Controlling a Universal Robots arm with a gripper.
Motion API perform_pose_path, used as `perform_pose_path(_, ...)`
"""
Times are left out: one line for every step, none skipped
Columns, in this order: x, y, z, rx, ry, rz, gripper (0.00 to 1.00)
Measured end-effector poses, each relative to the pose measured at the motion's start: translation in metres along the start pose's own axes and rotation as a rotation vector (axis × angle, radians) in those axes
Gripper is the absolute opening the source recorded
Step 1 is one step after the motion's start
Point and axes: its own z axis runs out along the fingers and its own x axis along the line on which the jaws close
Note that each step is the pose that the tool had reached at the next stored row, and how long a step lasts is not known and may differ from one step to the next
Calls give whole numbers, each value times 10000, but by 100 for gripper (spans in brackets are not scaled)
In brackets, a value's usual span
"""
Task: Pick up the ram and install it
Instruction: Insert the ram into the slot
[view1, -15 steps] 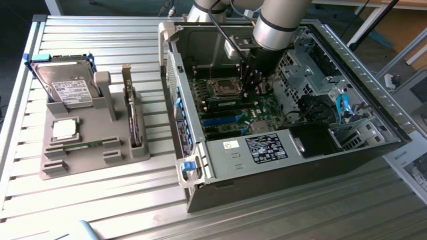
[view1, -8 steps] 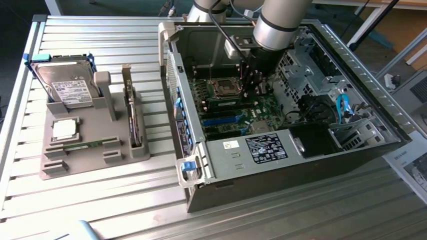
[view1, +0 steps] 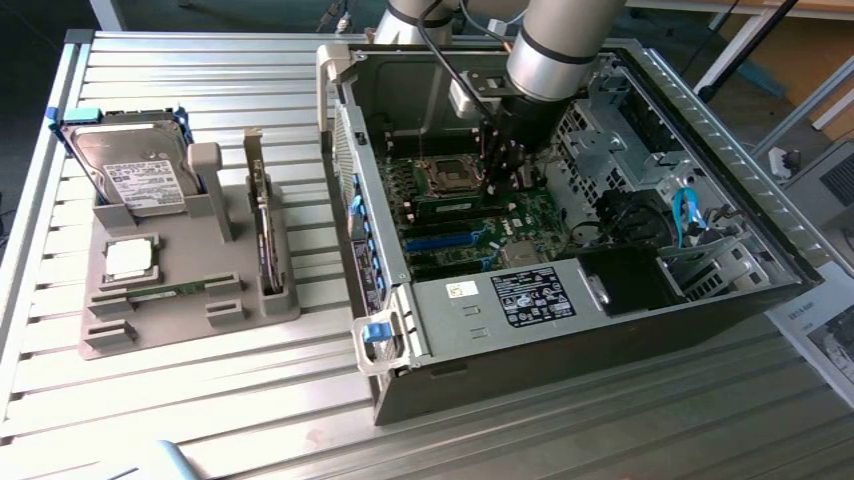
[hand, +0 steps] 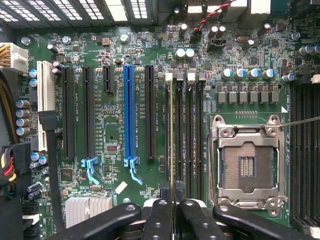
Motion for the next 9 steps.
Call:
perform_pose_path(-1, 0, 1, 0, -17, -1, 12)
perform_pose_path(-1, 0, 1, 0, -27, -1, 12)
perform_pose_path(-1, 0, 2, 0, -37, -1, 12)
perform_pose_path(0, 0, 1, -1, -42, -1, 12)
perform_pose_path(0, 0, 1, -1, -44, -1, 12)
perform_pose_path(0, 0, 1, -1, -45, -1, 12)
perform_pose_path(0, -5, 1, -21, -44, -3, 12)
perform_pose_path(0, -11, 1, -59, -43, -3, 12)
perform_pose_path(0, -13, 1, -82, -42, -3, 12)
